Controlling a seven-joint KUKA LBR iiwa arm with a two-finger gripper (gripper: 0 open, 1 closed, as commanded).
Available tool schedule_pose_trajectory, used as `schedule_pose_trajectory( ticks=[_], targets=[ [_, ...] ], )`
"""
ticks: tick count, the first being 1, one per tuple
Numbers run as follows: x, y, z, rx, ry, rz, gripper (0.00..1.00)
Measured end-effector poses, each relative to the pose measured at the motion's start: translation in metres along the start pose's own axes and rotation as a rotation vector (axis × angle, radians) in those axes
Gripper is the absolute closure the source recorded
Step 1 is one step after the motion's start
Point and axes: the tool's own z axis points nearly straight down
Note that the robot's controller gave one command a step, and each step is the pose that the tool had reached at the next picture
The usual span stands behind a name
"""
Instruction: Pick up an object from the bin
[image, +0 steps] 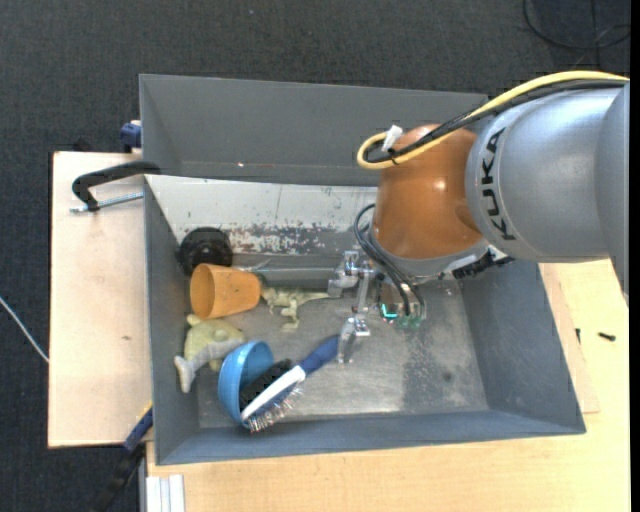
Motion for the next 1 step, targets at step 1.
schedule_pose_trajectory(
  ticks=[1],
  targets=[
    [0.007, 0.0191, 0.0654, 0.0, -0.012, -0.117, 0.0]
  ],
)
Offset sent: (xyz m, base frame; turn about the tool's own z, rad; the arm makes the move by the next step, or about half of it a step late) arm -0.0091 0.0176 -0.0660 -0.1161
